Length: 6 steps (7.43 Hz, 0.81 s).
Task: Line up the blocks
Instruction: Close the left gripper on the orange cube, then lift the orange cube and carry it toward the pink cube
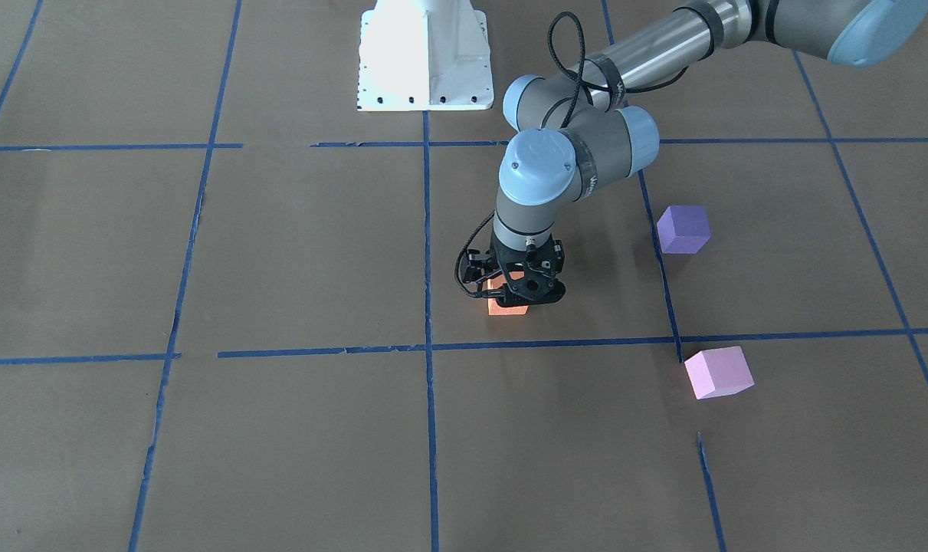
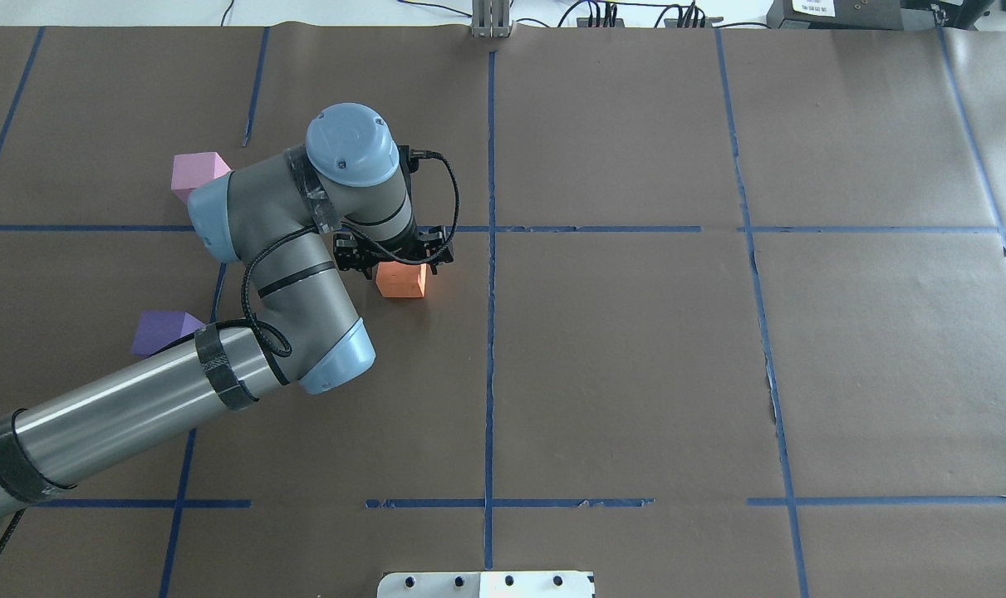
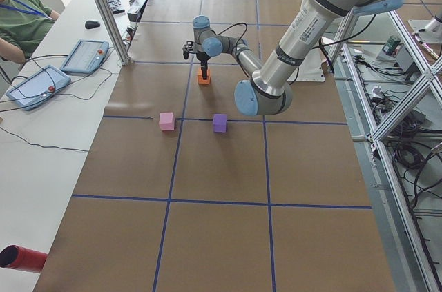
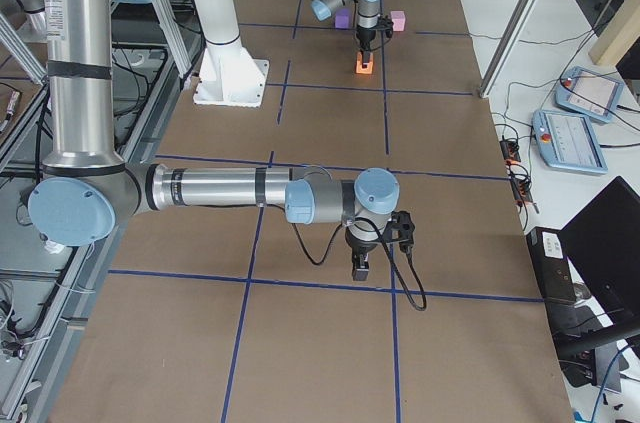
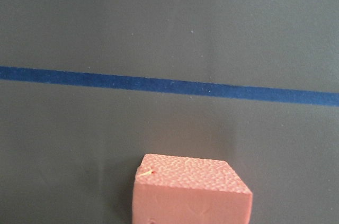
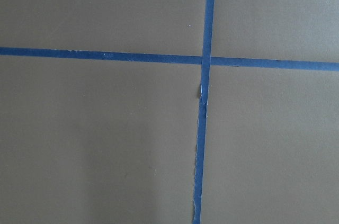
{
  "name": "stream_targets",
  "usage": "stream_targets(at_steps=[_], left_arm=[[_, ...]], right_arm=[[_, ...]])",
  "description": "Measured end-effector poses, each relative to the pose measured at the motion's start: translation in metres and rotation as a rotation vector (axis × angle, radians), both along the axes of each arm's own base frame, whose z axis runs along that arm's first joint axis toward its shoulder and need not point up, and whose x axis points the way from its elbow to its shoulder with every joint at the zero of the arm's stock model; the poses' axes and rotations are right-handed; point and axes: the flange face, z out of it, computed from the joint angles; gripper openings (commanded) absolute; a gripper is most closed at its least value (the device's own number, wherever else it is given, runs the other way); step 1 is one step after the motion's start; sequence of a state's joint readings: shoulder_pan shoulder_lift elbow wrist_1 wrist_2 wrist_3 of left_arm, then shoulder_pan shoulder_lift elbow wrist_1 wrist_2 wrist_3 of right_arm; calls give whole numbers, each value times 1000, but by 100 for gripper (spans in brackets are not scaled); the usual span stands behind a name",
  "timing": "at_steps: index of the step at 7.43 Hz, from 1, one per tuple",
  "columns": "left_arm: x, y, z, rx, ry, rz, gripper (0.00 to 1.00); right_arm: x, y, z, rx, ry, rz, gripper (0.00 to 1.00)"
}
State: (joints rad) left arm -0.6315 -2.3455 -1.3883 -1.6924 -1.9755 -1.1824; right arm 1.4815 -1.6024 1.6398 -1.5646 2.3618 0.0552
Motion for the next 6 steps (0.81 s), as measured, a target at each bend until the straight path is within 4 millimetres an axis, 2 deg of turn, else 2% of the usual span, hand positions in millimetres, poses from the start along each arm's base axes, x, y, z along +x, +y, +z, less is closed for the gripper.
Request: stream_targets(at_steps=[2, 3, 4, 6], left_arm=[[2, 0, 1, 4, 2, -1, 10], [2, 0, 0, 6, 5, -1, 0], [0, 2, -5, 11, 12, -1, 0], [-31, 5, -39, 26, 32, -19, 0]], right_arm=[[0, 0, 0, 0, 0, 0, 100], [0, 0, 0, 0, 0, 0, 100], [0, 0, 0, 0, 1, 0, 100], [0, 0, 0, 0, 0, 0, 100]])
